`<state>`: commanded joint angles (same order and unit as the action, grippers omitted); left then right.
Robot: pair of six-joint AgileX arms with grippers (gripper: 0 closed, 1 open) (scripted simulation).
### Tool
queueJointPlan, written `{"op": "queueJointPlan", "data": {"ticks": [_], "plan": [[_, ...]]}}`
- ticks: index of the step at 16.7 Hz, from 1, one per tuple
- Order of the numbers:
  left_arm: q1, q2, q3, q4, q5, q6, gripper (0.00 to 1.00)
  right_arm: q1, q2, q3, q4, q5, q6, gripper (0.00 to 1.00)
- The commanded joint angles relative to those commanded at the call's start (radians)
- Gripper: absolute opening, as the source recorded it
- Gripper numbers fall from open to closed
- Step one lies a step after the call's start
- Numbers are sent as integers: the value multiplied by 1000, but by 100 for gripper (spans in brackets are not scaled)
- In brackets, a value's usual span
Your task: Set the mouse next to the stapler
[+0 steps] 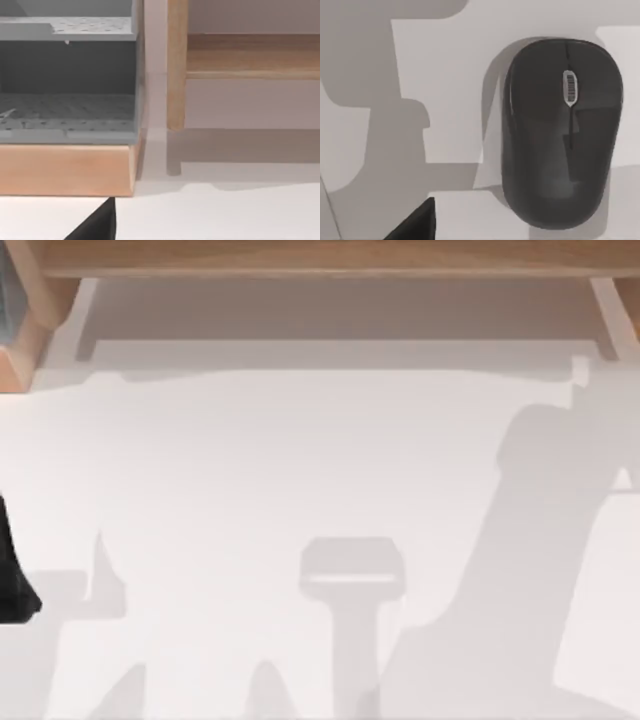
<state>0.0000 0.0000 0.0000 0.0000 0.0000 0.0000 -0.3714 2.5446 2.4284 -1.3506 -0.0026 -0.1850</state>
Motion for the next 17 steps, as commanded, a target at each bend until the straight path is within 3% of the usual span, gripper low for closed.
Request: {"op": "queueJointPlan", "data": {"ticks": [17], "plan": [[0,0,0,0,0,0,100,6,49,-48,93,-7,1,100]]}}
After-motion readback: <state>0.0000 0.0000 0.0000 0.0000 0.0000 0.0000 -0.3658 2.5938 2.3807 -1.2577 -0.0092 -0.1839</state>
